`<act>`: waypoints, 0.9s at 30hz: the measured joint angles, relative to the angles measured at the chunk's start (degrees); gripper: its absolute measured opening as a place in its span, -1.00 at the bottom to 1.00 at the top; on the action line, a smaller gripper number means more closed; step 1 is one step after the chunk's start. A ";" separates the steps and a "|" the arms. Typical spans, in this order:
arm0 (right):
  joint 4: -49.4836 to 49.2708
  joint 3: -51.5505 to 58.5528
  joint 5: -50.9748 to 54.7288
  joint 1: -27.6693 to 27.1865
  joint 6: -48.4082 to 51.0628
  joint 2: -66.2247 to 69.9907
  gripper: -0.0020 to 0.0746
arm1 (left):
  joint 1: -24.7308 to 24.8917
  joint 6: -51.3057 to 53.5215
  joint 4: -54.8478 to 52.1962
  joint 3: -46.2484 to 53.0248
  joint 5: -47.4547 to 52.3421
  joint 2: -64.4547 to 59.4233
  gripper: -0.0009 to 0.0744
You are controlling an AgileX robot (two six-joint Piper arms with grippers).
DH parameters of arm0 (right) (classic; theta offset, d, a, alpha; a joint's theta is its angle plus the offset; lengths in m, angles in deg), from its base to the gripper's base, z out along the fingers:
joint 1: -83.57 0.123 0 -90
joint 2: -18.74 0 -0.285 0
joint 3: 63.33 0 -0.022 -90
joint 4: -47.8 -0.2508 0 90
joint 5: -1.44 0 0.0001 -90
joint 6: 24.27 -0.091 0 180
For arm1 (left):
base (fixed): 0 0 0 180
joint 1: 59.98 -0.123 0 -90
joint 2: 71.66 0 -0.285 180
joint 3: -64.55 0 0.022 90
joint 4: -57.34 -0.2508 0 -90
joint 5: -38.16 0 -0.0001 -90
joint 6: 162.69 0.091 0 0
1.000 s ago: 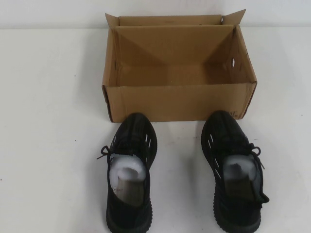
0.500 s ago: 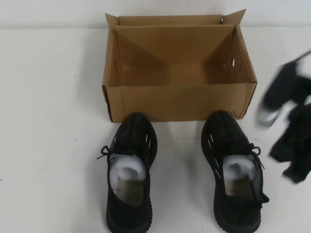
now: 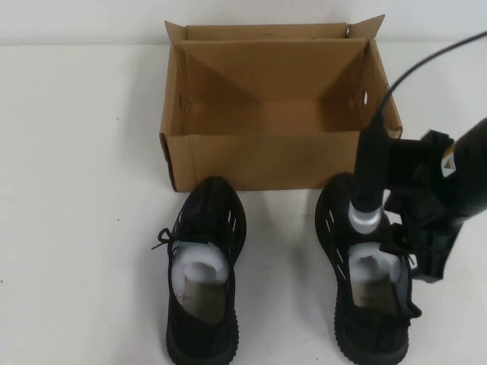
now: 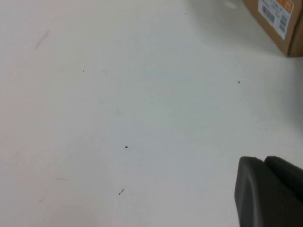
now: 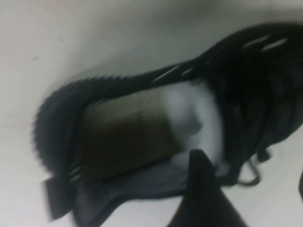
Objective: Put shoes into padded shoe box
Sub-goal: Pick up the shoe from the table
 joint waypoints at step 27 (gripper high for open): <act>1.37 -3.22 -3.36 0.00 5.41 10.21 -0.36 | 0.00 0.00 0.00 0.00 0.00 0.09 -0.99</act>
